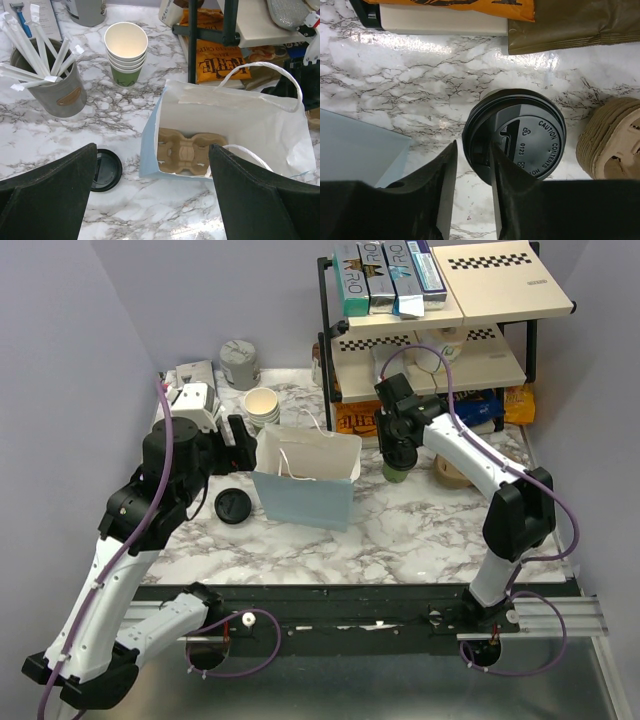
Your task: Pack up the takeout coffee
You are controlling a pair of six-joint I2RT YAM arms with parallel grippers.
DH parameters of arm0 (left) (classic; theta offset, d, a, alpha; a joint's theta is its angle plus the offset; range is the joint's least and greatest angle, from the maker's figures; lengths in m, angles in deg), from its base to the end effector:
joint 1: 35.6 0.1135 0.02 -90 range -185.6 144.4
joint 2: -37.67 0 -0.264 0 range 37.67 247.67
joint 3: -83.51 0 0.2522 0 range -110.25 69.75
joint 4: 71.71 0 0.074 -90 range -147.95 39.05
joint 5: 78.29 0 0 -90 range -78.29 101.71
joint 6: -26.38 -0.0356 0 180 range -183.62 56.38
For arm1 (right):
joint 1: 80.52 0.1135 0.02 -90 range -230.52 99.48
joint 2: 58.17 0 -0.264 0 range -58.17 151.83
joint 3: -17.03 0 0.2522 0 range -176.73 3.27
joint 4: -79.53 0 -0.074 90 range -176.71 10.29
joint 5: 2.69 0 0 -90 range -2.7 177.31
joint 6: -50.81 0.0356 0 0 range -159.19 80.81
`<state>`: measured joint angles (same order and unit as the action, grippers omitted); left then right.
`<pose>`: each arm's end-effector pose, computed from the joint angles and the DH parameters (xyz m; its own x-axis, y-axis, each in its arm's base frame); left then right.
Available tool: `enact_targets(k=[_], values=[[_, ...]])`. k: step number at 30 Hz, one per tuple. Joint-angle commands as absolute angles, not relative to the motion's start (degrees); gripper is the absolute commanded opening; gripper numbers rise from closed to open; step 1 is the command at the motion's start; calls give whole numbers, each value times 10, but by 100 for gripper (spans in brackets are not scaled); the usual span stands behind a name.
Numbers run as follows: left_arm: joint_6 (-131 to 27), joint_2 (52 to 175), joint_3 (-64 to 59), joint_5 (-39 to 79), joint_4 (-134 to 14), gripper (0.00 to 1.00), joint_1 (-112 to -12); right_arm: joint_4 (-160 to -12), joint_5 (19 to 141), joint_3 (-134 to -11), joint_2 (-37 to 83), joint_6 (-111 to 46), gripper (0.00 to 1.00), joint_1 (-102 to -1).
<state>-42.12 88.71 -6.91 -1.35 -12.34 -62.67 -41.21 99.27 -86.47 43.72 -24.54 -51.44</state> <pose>0.1382 -0.0616 0.4416 -0.3764 -0.2086 -0.9027 0.1250 0.9540 -0.2725 0.3398 0.1805 0.2870 -0.8100 -0.1674 -0.5620 -0.1795 0.9832 -0.0340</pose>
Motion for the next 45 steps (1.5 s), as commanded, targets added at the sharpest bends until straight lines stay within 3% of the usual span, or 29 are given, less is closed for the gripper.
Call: enact_targets(k=[1,20,27,31,37,45], values=[[-416,879,-65,-31,-118,99,-626,-399,1009,-866,450,-235,38,-508],[-414,862,-65,-50,-105,99,-626,-356,1060,-865,476,-203,36,-498],[-409,851,-66,-59,-102,99,-626,-364,1070,-854,469,-206,20,-498],[-395,851,-69,-67,-98,99,-626,-384,1068,-845,452,-212,2,-498],[-316,842,-93,-126,-59,99,-626,-458,1030,-815,381,-287,1,-499],[-202,807,-56,-105,-9,99,-626,-601,894,-714,231,-501,1,-498]])
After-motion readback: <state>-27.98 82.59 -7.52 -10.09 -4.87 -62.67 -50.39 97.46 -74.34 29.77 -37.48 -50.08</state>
